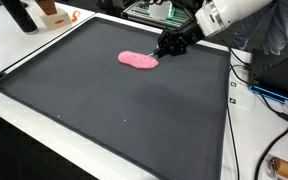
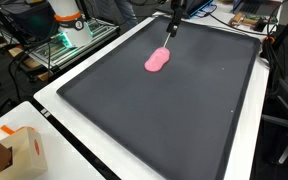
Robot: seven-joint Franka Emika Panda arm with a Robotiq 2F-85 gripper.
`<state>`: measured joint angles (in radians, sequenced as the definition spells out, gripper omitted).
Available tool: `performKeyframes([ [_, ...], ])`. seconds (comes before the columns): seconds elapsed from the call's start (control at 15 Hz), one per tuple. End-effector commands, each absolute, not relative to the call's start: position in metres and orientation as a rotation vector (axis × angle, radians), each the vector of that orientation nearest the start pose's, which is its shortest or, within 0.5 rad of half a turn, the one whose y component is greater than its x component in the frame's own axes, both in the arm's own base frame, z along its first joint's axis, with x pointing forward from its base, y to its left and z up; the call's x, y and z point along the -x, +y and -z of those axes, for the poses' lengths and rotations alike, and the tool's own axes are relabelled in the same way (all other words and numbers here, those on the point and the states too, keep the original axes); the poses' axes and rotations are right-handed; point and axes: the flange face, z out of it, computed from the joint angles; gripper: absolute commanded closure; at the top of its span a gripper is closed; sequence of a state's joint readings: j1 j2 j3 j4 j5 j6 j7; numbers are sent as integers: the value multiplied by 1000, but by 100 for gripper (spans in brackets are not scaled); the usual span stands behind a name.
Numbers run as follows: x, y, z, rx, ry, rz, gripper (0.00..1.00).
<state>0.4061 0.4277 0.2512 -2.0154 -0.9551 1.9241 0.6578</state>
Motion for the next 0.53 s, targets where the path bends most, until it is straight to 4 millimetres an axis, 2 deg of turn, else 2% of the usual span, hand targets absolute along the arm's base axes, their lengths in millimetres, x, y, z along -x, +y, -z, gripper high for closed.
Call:
performKeyframes([
  [0.0, -484, 282, -244, -2316, 692, -76, 94],
  [0.47, -494, 250, -274, -2463, 679, -79, 94],
])
